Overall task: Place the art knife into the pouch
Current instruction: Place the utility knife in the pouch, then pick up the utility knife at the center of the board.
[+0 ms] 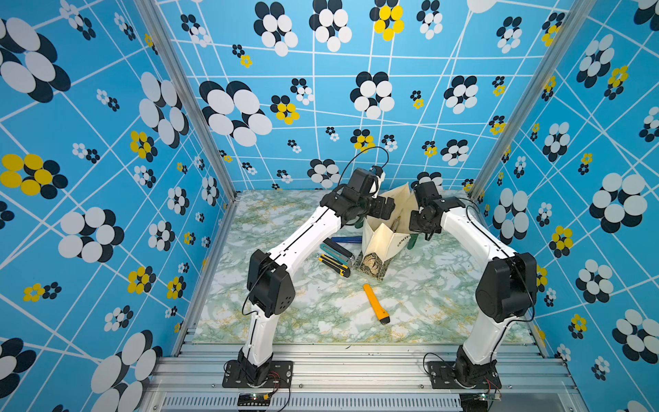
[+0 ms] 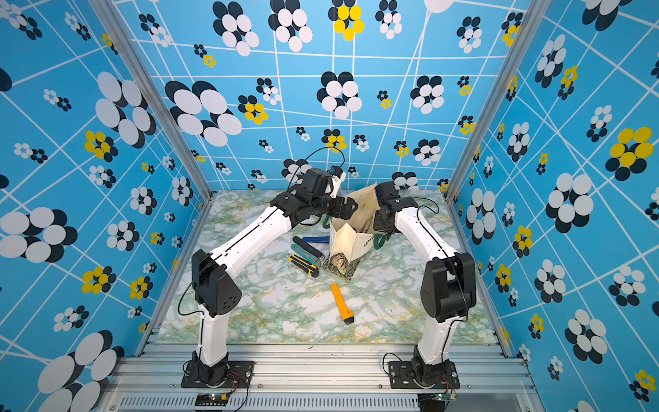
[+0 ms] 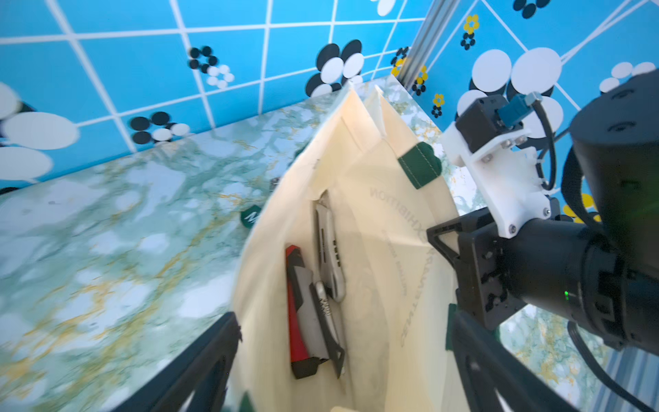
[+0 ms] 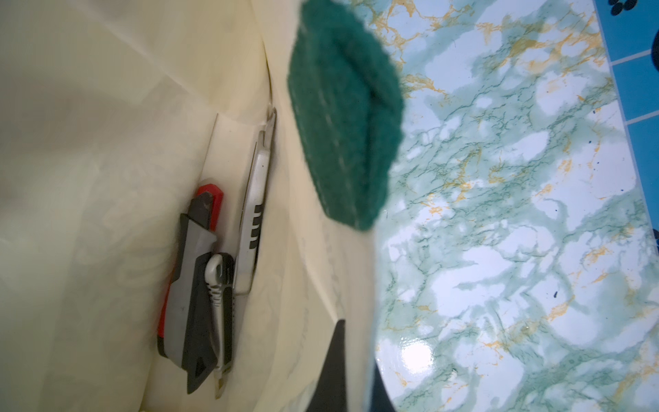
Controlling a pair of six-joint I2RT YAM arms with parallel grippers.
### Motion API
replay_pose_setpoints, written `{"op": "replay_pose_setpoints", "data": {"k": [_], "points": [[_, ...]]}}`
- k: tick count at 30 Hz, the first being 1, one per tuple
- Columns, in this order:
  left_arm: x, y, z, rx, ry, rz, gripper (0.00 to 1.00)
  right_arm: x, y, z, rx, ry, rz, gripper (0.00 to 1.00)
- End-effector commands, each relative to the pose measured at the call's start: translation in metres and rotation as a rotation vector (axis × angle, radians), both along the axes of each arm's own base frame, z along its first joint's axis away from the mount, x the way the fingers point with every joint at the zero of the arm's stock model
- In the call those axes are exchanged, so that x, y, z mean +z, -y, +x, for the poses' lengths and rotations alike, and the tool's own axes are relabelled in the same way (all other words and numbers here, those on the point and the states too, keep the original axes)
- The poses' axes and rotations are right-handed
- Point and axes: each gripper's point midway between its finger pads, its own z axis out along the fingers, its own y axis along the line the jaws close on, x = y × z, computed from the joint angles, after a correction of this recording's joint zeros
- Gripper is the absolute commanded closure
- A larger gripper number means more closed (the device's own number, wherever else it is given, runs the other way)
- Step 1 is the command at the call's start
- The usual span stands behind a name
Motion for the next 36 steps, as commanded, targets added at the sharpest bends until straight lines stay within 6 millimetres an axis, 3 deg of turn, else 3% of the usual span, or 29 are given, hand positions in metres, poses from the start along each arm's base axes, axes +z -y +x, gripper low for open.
{"op": "replay_pose_setpoints", "data": {"k": [1,5,8,10,12,15,23,36], "points": [[0.007,-0.063,0.017,0.189,0.019,0.049,0.03,0.006,0.017,-0.011,-0.051,-0.006,-0.067,1.0],[-0.07,-0.117,0.022,0.345,-0.188,0.192,0.03,0.008,0.03,-0.013,-0.085,-0.008,-0.09,1.0],[-0.114,-0.139,0.02,0.424,-0.31,0.261,0.04,0.01,0.041,-0.014,-0.126,-0.001,-0.104,1.0],[-0.141,-0.148,0.02,0.468,-0.378,0.322,0.07,0.013,0.045,-0.015,-0.145,0.005,-0.105,1.0],[-0.168,-0.151,0.021,0.489,-0.451,0.368,0.12,0.002,0.049,-0.023,-0.153,-0.026,-0.116,1.0],[-0.195,-0.149,0.023,0.508,-0.52,0.397,0.15,0.001,0.052,-0.027,-0.161,-0.033,-0.127,1.0],[-0.241,-0.148,0.019,0.549,-0.64,0.376,0.16,-0.003,0.059,-0.035,-0.184,-0.041,-0.131,1.0],[-0.266,-0.144,0.016,0.58,-0.72,0.325,0.25,-0.002,0.064,-0.035,-0.18,-0.052,-0.146,1.0]]}}
